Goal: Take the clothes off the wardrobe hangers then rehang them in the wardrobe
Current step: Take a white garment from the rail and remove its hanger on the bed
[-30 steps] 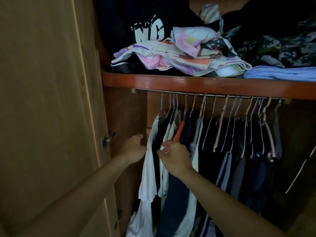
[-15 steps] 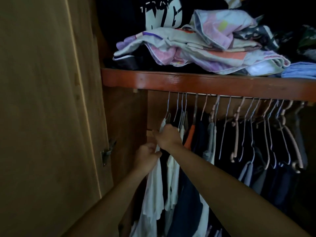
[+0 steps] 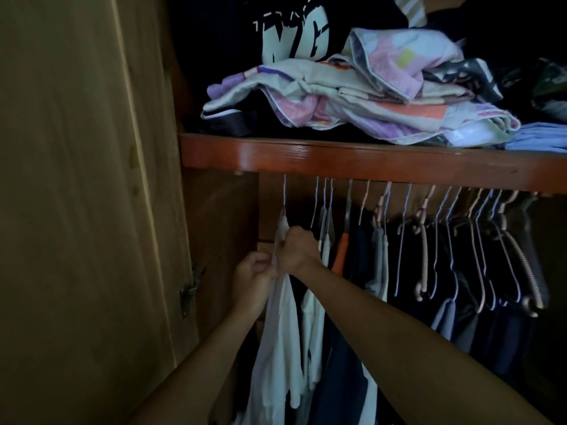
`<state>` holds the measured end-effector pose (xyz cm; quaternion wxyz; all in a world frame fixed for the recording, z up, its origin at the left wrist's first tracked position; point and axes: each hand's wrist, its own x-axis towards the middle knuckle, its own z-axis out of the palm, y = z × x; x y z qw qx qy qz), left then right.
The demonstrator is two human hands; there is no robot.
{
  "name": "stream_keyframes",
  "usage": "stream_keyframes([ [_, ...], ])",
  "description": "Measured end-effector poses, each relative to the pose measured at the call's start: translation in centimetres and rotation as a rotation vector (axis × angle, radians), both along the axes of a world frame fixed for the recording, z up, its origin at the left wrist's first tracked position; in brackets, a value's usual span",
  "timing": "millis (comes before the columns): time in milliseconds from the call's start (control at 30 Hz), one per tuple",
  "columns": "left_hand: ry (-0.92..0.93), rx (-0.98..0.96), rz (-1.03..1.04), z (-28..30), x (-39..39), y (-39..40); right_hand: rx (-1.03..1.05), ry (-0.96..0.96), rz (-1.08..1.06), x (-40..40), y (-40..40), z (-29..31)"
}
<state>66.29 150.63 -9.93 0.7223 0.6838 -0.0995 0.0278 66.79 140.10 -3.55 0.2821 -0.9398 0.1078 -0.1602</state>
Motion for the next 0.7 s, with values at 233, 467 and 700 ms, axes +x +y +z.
stream_keyframes([
  [233,-0.066,-0.075,0.078,1.8,-0.4,1.0,-0.081,-0.031,0.088,-2.7,-1.5,0.7],
  [467,-0.137,0.102,0.015,2.7,-0.5,0.3,-0.079,-0.003,0.150,-8.2,-4.7,-0.6],
  [700,-0.442,0.748,0.066,2.3,-0.7,1.0,-0.223,-0.013,0.160,-14.5,-8.8,-0.4],
])
